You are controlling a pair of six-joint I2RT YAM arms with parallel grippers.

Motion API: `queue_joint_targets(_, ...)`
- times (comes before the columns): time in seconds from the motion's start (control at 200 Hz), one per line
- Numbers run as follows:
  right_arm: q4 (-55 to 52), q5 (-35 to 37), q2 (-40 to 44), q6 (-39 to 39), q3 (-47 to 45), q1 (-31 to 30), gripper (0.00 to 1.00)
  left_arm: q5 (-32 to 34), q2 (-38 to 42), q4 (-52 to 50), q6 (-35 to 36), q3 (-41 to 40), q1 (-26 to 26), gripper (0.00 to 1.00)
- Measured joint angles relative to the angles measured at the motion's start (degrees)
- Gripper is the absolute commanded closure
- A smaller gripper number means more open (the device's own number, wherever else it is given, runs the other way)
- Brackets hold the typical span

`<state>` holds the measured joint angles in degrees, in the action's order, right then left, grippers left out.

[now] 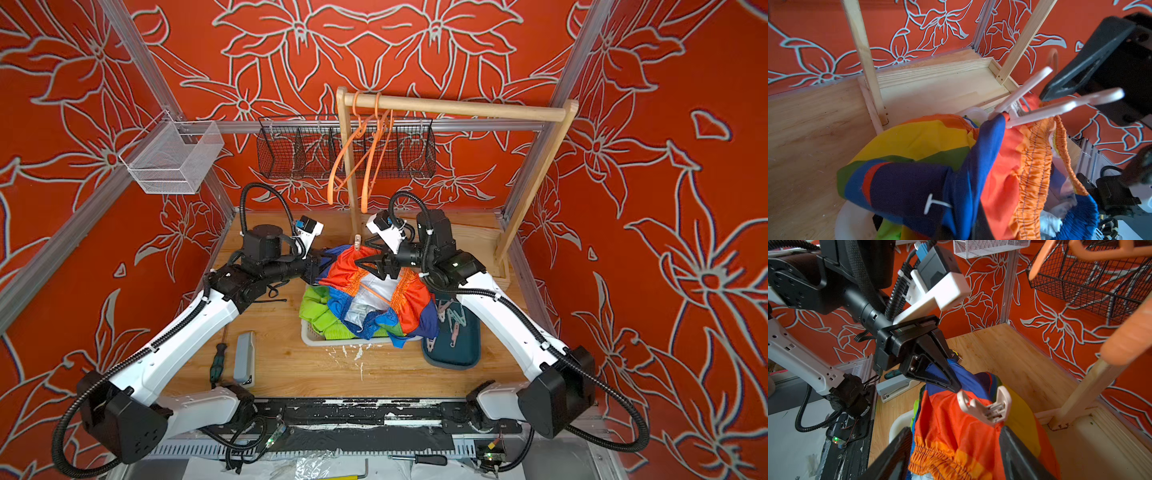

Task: Remove the clothespins securing shorts to the hanger
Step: Adjust the shorts in the basket, then remove the clothespin from the hanger.

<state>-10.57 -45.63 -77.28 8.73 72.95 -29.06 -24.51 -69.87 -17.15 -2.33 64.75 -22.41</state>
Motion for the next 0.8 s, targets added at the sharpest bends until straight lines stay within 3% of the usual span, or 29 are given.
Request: queue_joint_targets(0.801,-4.9,4.0,-2.2,5.4,2.8,1.4,0.34,2.1,1.1,-1.0,1.3,-0.1,-2.1,1.0)
